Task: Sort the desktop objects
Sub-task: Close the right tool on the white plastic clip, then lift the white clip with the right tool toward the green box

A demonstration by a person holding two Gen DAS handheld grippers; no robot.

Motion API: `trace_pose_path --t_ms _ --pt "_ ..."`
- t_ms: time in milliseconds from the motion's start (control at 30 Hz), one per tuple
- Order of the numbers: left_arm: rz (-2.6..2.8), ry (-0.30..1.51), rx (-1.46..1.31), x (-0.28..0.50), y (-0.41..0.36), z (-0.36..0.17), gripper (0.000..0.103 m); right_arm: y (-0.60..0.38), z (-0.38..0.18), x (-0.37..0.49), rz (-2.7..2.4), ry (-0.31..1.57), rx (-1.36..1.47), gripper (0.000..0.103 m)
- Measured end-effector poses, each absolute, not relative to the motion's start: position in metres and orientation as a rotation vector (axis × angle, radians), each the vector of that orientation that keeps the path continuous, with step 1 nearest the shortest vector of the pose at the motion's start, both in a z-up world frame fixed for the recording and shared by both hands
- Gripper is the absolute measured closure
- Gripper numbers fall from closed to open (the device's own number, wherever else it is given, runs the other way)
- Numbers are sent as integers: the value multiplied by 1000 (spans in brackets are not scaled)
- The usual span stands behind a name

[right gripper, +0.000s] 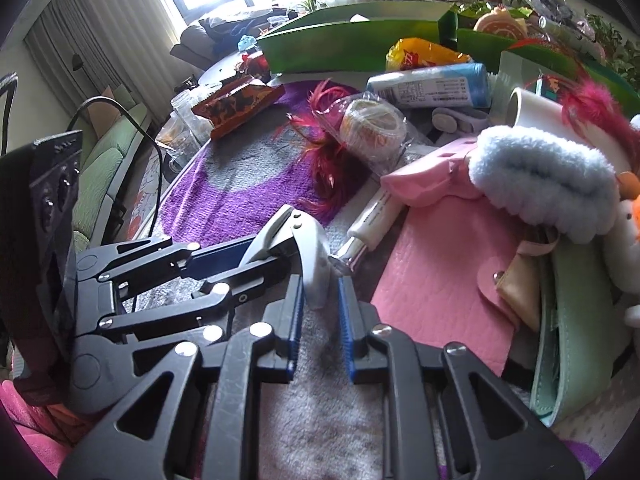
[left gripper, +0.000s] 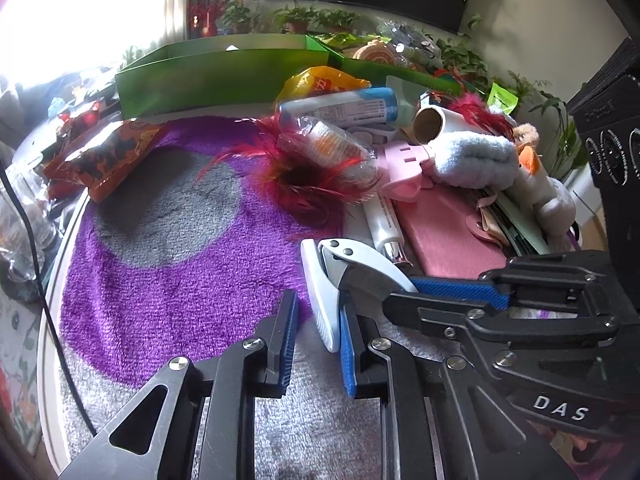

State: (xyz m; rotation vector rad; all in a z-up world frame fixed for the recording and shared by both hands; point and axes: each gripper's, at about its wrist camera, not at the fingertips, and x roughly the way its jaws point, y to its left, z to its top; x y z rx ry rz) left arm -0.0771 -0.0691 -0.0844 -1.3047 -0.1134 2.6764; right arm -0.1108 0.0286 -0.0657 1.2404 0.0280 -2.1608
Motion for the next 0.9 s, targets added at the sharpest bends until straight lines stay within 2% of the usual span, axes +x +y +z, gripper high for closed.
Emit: trace_pose_path --t_ms 133,567,900 --pt "2674 -111 -1296 -79 -68 -84 90 29 -67 -112 -2161 13 1242 92" --pt "2682 -85 -1264 -77 -63 -71 90 30 -45 -101 -2180 29 1197 93" --pt "2650 -135 -1296 -73 -65 -78 90 34 -63 -104 -2135 -36 1291 89"
